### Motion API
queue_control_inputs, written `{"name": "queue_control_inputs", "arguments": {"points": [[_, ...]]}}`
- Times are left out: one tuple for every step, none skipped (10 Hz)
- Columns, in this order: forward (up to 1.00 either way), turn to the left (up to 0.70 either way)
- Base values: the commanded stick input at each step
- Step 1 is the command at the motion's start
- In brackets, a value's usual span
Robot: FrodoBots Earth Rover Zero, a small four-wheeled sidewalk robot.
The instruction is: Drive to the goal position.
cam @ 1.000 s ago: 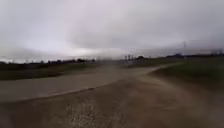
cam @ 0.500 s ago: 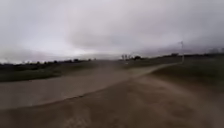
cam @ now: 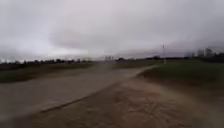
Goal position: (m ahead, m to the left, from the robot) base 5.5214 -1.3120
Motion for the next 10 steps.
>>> {"name": "queue_control_inputs", "arguments": {"points": [[0.85, 0.0], [0.85, 0.0], [0.85, 0.0], [0.85, -0.01], [0.85, -0.01], [0.85, -0.02], [0.85, -0.09], [0.85, -0.34], [0.85, -0.34], [0.85, -0.34]]}}
